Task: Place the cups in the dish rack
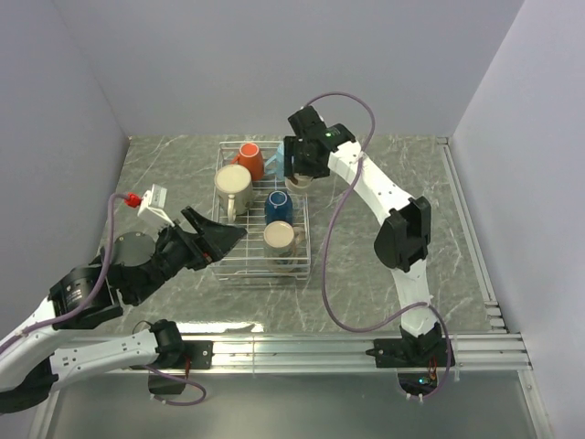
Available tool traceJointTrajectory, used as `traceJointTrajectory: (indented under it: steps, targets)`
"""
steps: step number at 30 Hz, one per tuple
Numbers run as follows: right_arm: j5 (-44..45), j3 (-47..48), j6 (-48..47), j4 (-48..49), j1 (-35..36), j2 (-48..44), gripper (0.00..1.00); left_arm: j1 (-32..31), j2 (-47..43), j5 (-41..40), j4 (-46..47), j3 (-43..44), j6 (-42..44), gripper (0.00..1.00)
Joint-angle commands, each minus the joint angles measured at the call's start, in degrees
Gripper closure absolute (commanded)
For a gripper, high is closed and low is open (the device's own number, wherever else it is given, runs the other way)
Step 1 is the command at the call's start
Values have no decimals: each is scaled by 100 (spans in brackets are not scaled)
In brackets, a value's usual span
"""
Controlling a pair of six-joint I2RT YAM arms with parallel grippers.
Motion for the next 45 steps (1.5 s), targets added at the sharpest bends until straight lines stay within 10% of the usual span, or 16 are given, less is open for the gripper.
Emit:
traceJointTrajectory:
  steps: [1, 25, 34, 41, 45]
  targets:
    - [119, -91, -3, -29, 194, 33, 100, 1, -163, -228, -189, 183, -51, 15]
    - [348, 112, 410, -143, 484, 798, 100, 1, -1068, -360, -1104, 87, -667, 18]
    - [374, -538, 507, 112, 476, 456, 43, 1, -1025, -316, -1201, 166, -605, 17]
    - [488, -468, 428, 77, 467, 175, 33, 10, -998, -211, -1034, 69, -535, 19]
    - [523, -442, 410, 112, 467, 60, 6, 1, -937, -123, -937, 51, -518, 20]
